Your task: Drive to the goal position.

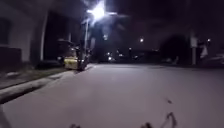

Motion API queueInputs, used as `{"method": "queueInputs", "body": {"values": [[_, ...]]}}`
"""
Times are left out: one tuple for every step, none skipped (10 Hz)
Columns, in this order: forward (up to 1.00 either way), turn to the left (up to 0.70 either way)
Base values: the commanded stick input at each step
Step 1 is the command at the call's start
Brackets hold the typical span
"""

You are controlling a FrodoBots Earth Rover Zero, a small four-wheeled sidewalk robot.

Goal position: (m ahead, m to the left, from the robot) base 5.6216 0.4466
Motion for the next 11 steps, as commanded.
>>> {"method": "queueInputs", "body": {"values": [[0.5,0.0],[0.5,0.0],[0.5,0.0],[0.5,0.0],[0.5,0.0],[0.5,0.0],[0.5,0.0],[0.5,0.0],[0.5,0.0],[0.5,0.0],[0.5,0.0]]}}
